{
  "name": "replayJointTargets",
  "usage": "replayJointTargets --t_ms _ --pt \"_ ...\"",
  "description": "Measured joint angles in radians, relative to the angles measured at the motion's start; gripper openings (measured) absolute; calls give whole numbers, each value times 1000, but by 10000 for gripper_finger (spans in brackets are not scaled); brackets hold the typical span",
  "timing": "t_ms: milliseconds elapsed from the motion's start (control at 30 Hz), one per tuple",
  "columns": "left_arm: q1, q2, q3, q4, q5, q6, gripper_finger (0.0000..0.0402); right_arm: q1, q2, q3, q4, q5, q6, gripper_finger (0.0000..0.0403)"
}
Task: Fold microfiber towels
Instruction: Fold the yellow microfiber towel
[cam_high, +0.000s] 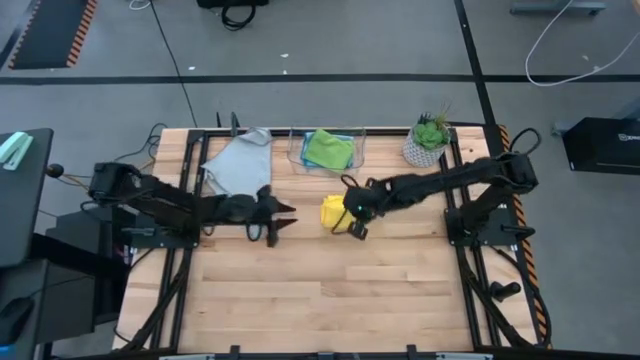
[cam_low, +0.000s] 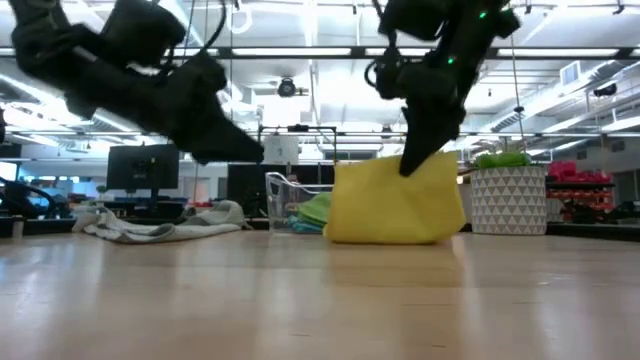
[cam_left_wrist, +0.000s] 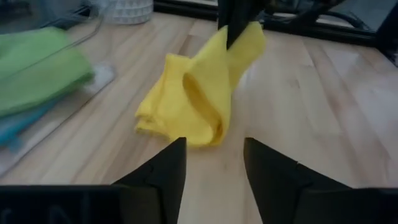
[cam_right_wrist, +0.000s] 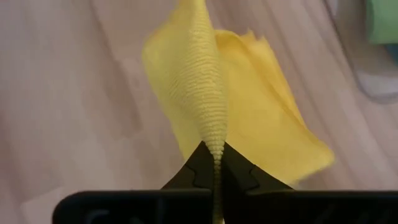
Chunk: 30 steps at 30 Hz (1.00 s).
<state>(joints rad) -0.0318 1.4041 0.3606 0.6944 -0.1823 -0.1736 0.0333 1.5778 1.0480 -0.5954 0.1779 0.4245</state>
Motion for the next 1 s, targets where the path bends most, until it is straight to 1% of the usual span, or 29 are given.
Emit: replayJointTargets --t_ms 100,200,300,400,567,733,867,1000 --pt "14 -25 -81 70 1 -26 159 -76 10 0 9 -45 -63 9" --pt "20 -36 -122 106 1 -32 149 -146 17 -1 23 -87 -115 9" --pt "25 -39 -135 107 2 -29 139 -207 35 0 50 -146 -166 10" --pt "25 -38 -135 105 2 -4 130 -252 58 -1 81 -180 -217 11" --pt "41 -38 -134 106 1 6 116 -307 93 2 137 -251 -345 12" --pt "65 -38 -134 98 32 6 98 -350 100 4 175 -276 -495 12" --pt "75 -37 -134 99 50 5 79 -382 100 4 197 -275 -551 12" --pt "75 -37 -134 101 49 5 61 -386 100 4 218 -281 -593 17"
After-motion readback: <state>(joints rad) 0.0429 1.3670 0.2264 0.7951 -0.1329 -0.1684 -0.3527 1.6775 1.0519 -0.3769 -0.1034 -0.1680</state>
